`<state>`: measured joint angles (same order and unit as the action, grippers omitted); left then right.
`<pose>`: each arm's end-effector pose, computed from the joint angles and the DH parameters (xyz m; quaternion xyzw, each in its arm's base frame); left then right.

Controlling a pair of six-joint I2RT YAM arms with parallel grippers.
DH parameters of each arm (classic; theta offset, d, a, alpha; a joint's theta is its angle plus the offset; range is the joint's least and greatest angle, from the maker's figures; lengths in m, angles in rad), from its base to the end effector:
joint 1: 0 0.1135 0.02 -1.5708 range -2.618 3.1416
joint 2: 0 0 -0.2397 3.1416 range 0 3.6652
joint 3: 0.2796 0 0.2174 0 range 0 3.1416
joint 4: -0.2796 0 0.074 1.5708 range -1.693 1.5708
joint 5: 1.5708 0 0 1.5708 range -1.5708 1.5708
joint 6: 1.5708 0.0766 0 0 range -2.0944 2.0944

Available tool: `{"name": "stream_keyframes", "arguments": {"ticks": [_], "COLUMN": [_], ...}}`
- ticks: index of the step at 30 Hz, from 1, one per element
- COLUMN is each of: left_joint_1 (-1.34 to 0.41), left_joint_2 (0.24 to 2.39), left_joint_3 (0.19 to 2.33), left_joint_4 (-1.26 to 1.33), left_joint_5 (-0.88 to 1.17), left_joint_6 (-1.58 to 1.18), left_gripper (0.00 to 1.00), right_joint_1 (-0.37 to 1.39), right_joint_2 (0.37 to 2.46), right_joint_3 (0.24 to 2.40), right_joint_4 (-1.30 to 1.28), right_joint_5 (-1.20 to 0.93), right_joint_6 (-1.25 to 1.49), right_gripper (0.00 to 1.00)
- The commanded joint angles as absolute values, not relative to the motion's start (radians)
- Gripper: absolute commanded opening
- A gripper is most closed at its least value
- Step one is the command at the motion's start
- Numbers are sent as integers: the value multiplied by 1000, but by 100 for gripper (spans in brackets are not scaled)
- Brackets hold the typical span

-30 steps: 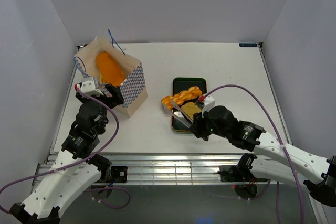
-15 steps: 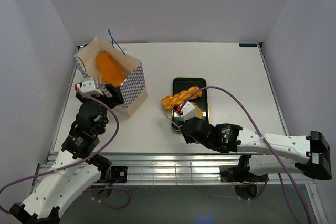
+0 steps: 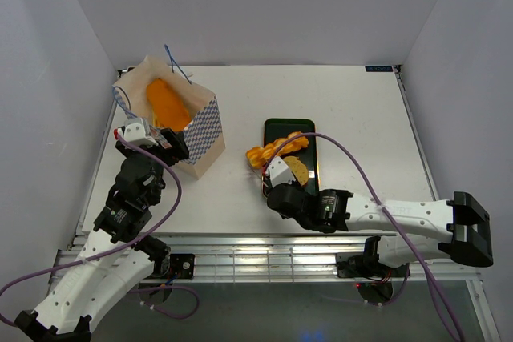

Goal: Place the fake bread into the paper bag

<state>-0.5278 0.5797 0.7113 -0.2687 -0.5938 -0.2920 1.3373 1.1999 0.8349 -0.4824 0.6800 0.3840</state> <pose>0.1554 -0.0410 0.3129 -0.1061 0.7385 -0.0481 0.6641 0.1020 0.2205 0.2182 -0.2997 0.8376 0.0496 0.4540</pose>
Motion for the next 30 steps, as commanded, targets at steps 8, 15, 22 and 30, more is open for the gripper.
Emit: {"name": "stream_keyframes", "arguments": {"ticks": [8, 15, 22, 30], "left_joint_1": [-534, -534, -534, -534], "left_joint_2": [568, 566, 565, 561], "left_joint_3": [715, 715, 716, 716], "left_joint_4": [-265, -267, -267, -267], "left_joint_5": [-581, -581, -581, -583], "left_joint_6": [-285, -285, -285, -285], "left_gripper": [97, 97, 97, 97], "right_joint_1": [1350, 1350, 1351, 1350], "right_joint_2": [1242, 1269, 1250, 1190], "right_joint_3": [891, 911, 927, 953], "right_joint_4": [-459, -488, -503, -500], "right_joint_5": [759, 810, 821, 828], "right_joint_6": [379, 399, 402, 382], "right_gripper": [48, 38, 19, 8]}}
